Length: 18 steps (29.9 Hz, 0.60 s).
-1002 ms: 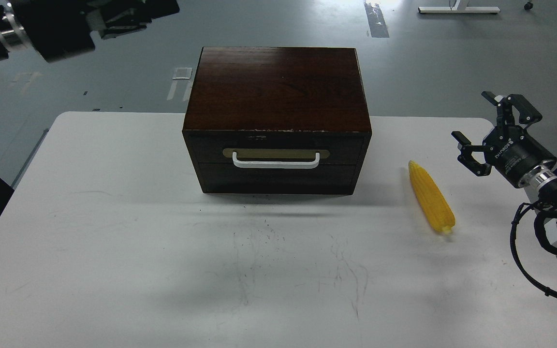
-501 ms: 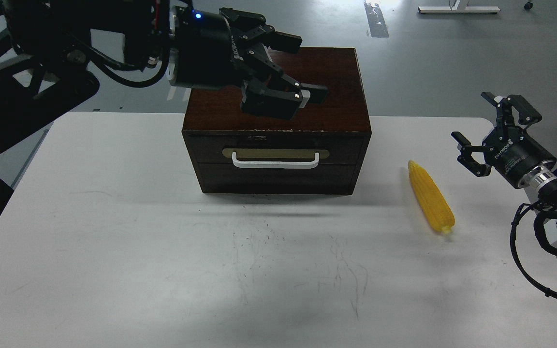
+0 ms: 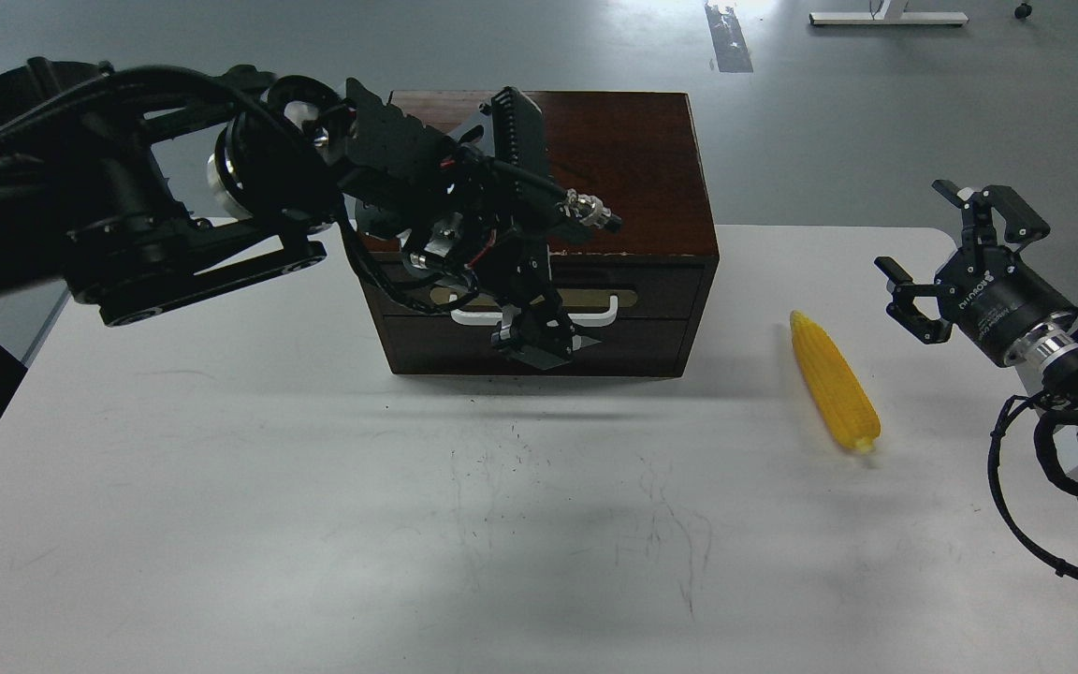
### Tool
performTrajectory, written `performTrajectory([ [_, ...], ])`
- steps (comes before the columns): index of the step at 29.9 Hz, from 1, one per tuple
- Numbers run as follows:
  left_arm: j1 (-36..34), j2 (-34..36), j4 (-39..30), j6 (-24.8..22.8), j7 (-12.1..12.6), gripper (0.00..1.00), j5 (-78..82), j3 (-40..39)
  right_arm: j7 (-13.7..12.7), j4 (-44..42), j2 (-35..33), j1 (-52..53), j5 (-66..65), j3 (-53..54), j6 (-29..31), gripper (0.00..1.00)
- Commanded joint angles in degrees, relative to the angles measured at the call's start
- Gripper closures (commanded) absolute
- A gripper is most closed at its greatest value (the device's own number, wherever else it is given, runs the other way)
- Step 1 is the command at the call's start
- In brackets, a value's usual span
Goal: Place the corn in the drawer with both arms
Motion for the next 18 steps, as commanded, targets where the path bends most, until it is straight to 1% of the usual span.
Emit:
performTrajectory([
  [1, 0.0, -2.1, 1.4, 0.0, 0.0, 0.01, 0.5, 1.6, 0.0, 0.0, 0.0, -0.1, 0.0, 0.1, 0.0, 0.0],
  [5, 0.3, -3.6, 3.6, 0.0, 0.0, 0.01, 0.5, 3.3, 0.0, 0.0, 0.0, -0.1, 0.0, 0.3, 0.0, 0.0],
  [18, 0.8, -4.4, 7.4, 0.0, 0.0, 0.01, 0.5, 8.3, 0.0, 0.1, -0.4, -0.1, 0.0, 0.4, 0.0, 0.0],
])
